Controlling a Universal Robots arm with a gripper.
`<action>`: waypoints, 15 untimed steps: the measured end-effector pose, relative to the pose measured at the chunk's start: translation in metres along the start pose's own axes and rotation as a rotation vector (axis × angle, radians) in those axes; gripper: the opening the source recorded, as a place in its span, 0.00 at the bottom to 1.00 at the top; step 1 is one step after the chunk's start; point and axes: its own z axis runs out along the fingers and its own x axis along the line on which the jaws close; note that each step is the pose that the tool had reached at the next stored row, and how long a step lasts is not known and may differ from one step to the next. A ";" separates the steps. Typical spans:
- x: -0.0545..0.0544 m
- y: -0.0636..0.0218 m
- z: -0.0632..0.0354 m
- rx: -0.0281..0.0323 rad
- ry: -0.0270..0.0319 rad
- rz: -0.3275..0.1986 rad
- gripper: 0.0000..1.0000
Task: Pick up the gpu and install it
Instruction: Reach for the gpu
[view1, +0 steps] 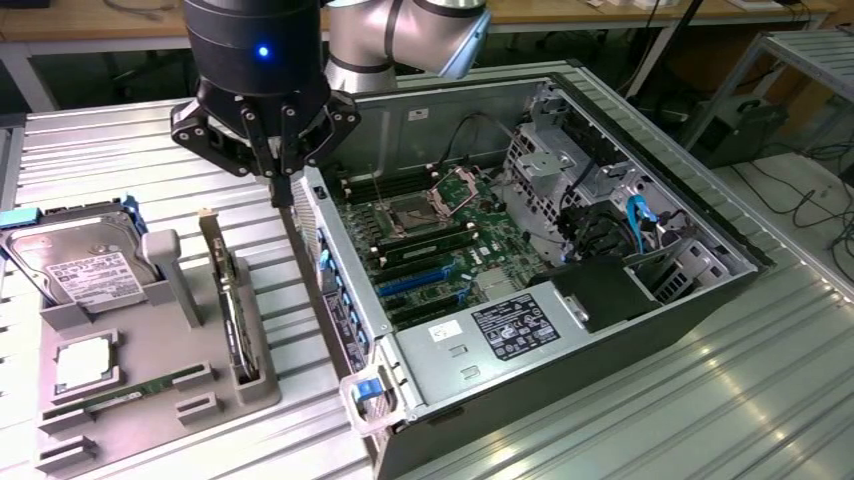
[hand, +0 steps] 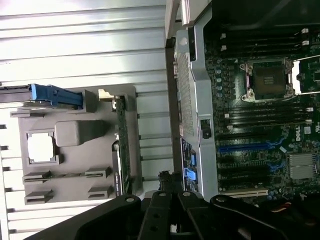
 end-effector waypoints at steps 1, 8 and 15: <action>0.001 -0.0010 0.0000 0.0000 -0.0001 0.000 0.11; 0.009 -0.0076 -0.0005 0.0000 0.0000 0.000 0.11; 0.016 -0.0081 -0.0002 0.0000 0.0000 0.000 0.11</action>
